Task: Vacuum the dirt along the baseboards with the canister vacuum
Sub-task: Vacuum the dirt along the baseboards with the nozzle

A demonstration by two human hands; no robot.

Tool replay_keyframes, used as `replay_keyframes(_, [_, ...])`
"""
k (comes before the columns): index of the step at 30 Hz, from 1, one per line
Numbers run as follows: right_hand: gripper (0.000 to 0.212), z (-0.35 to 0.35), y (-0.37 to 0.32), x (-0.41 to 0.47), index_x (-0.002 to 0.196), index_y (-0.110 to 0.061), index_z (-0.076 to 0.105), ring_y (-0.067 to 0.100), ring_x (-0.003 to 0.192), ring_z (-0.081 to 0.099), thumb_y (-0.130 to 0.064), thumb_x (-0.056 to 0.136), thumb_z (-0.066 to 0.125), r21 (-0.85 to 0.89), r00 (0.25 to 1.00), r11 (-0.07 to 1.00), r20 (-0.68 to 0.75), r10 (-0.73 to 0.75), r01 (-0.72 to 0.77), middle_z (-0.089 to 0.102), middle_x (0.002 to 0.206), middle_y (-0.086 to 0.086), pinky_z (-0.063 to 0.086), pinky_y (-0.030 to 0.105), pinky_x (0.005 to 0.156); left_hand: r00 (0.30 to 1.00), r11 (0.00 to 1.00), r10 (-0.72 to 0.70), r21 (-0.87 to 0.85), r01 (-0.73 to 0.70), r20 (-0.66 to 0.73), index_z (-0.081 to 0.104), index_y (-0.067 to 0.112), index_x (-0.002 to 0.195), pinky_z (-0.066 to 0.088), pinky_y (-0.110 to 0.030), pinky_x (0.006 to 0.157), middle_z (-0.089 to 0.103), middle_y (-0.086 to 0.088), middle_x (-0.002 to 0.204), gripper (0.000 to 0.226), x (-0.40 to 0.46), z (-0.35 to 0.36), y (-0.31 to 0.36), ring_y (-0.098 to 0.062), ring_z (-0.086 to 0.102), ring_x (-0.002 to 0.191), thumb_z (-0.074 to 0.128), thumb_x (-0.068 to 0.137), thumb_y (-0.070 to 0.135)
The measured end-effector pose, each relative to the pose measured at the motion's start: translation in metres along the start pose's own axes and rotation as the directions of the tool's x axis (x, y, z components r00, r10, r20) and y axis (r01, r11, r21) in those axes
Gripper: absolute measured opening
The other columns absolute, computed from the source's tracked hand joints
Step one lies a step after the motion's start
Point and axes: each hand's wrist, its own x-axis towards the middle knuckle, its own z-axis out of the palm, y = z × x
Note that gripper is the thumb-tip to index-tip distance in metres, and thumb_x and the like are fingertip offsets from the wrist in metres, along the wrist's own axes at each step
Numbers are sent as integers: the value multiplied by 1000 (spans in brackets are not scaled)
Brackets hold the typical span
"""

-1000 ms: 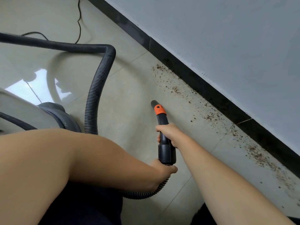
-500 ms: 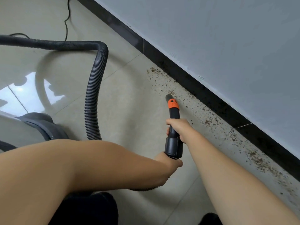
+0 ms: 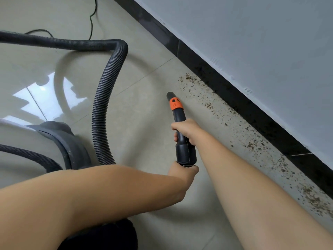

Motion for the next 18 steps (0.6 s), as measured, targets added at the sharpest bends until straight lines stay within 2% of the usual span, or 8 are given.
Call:
replay_keyframes(2, [8,3,-4,3,81,-6,48,19,44,51,-2,82,55,3,1000,1000,5,-9,9,52,57,10,45,25,48,1000,999,-5,-42,5,6,56,12,100,38,-24,57,50,-4,71,25,1,-1,2,-19,45,60,63,76,12])
replay_keyframes(5, [10,1,0,1,78,-7,47,20,44,51,-1,82,54,31,1000,1000,0,-7,7,51,58,10,45,25,48,1000,1000,-11,1,11,13,55,11,104,38,-24,56,52,-4,74,29,-1,-2,-1,-18,46,61,63,77,14])
replay_keyframes(9, [9,-14,23,-12,78,-7,48,20,43,50,-2,82,54,112,998,993,-50,33,-27,51,57,10,44,25,48,996,994,-31,111,21,89,53,13,103,38,-23,57,51,-3,74,26,-14,2,-12,-18,47,63,63,79,14])
replay_keyframes(14, [9,-43,58,-32,78,-6,48,21,45,49,-1,83,54,279,982,958,-159,106,-58,51,50,8,45,28,52,973,961,-62,278,-3,223,52,13,114,42,-24,59,54,-4,81,38,-29,10,-20,-18,50,66,65,79,18])
replay_keyframes(18, [8,-65,69,-39,82,-6,47,21,43,49,-1,81,54,334,963,941,-230,139,-57,51,41,6,45,28,52,957,935,-50,350,-56,285,49,19,104,41,-23,58,54,-2,80,29,-38,22,-14,-17,49,64,65,80,19])
